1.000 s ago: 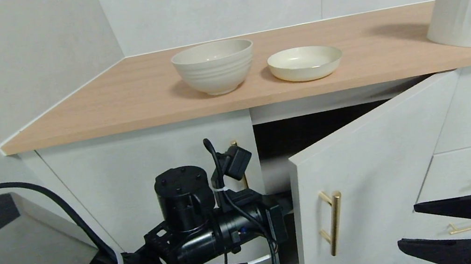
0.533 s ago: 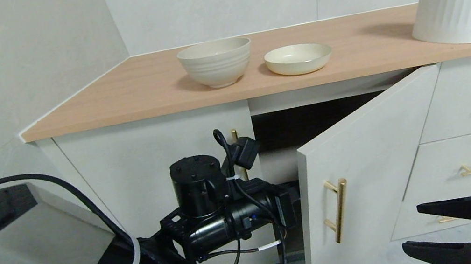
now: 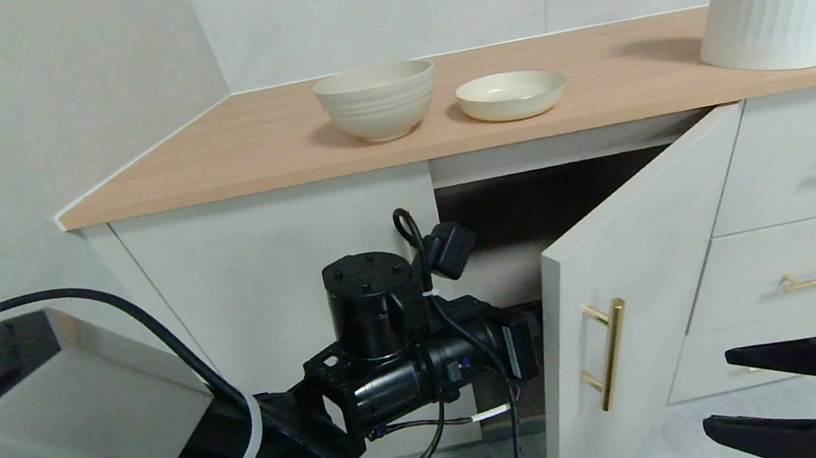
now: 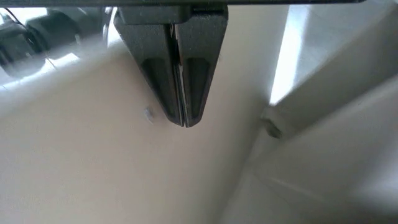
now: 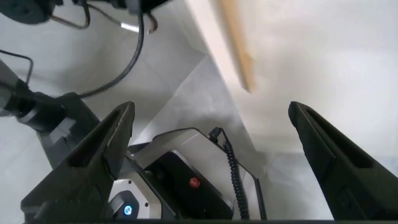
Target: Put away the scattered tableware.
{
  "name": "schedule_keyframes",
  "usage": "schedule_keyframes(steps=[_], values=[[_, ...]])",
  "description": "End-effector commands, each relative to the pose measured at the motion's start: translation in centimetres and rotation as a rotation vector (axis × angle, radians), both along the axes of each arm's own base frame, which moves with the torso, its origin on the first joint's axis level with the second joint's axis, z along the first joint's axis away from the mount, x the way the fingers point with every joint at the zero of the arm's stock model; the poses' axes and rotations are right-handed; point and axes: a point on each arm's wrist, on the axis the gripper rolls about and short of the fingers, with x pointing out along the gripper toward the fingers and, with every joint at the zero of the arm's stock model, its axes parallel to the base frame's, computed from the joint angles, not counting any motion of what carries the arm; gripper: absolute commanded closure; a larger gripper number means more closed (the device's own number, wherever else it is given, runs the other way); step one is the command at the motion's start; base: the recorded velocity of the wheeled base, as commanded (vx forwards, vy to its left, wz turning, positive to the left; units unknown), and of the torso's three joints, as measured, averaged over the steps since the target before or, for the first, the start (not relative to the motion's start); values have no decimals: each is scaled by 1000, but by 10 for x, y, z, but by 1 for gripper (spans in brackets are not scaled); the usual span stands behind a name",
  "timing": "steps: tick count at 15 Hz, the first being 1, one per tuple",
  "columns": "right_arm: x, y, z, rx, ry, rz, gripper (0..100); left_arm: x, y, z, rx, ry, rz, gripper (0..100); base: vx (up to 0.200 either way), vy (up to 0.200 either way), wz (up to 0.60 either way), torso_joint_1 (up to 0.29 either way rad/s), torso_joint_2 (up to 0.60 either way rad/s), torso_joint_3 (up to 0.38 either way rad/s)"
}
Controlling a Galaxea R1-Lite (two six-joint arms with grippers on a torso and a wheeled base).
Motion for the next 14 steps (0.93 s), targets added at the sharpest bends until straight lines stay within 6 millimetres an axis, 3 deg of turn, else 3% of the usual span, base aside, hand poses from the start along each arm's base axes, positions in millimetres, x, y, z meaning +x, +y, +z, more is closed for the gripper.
schedule_keyframes(steps=[1, 6, 10, 12, 14], values=[[-5, 1, 3, 10, -16, 25, 0, -1, -1, 3, -7, -7, -2, 100, 0, 0, 0, 0, 0, 0], [-10, 2, 7, 25, -38, 50, 0, 5, -10, 2, 16, 4, 48, 100, 0, 0, 0, 0, 0, 0], [-16, 1, 12, 44, -66, 70, 0, -2, -18, 3, 37, 11, 50, 100, 0, 0, 0, 0, 0, 0], [-30, 0, 22, 86, -116, 130, 0, -19, -37, 8, 33, 1, 10, 100, 0, 0, 0, 0, 0, 0], [-52, -7, 37, 164, -204, 222, 0, -57, -67, 19, 36, -3, -105, 100, 0, 0, 0, 0, 0, 0]])
